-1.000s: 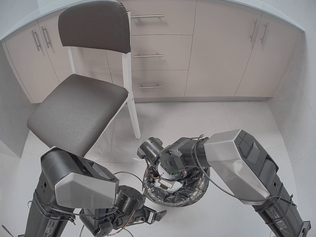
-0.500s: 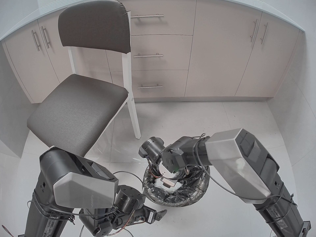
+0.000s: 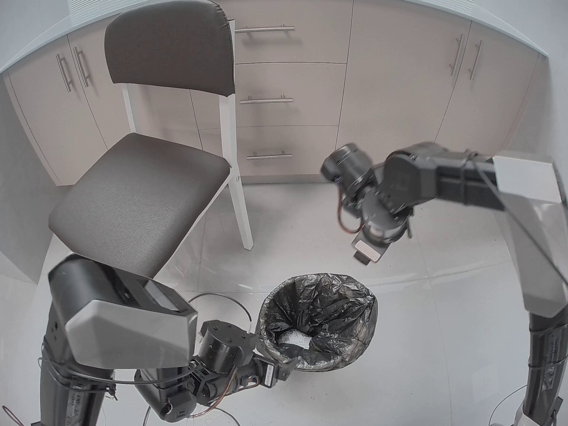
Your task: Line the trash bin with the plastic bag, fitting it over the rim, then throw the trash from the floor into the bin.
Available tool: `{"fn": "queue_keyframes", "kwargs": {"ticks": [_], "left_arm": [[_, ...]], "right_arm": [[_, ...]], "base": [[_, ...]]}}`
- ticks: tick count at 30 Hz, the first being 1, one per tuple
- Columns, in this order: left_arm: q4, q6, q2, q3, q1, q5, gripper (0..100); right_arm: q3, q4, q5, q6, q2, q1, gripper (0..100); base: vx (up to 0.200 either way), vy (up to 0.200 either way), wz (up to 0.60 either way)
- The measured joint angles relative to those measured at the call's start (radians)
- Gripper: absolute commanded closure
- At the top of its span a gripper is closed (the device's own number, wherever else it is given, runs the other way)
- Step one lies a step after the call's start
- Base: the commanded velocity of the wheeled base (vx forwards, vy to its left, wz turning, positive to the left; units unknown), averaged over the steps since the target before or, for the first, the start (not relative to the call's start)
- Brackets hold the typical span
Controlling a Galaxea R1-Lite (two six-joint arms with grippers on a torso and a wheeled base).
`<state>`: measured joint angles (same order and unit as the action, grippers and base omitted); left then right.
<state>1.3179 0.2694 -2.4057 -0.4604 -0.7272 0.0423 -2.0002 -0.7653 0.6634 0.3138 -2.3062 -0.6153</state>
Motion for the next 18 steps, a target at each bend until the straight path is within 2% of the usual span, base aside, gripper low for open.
{"fn": "queue_keyframes", "kwargs": {"ticks": [6, 12, 18], "left_arm": [[-0.025, -0.024, 0.198, 0.010, 0.024, 0.105, 0], [-0.093, -0.111, 0.469, 0.023, 0.076, 0.218, 0], [-0.281, -0.169, 0.761, 0.021, 0.146, 0.262, 0]], "right_arm": [[0.000, -0.079, 0.007, 0.000, 0.168, 0.095, 0], [0.000, -0.197, 0.011, -0.007, 0.331, 0.147, 0], [0.000, -0.294, 0.014, -0.011, 0.480, 0.173, 0]], "base": [[0.000, 0.000, 0.00], [0.000, 0.000, 0.00], [0.000, 0.000, 0.00]]}}
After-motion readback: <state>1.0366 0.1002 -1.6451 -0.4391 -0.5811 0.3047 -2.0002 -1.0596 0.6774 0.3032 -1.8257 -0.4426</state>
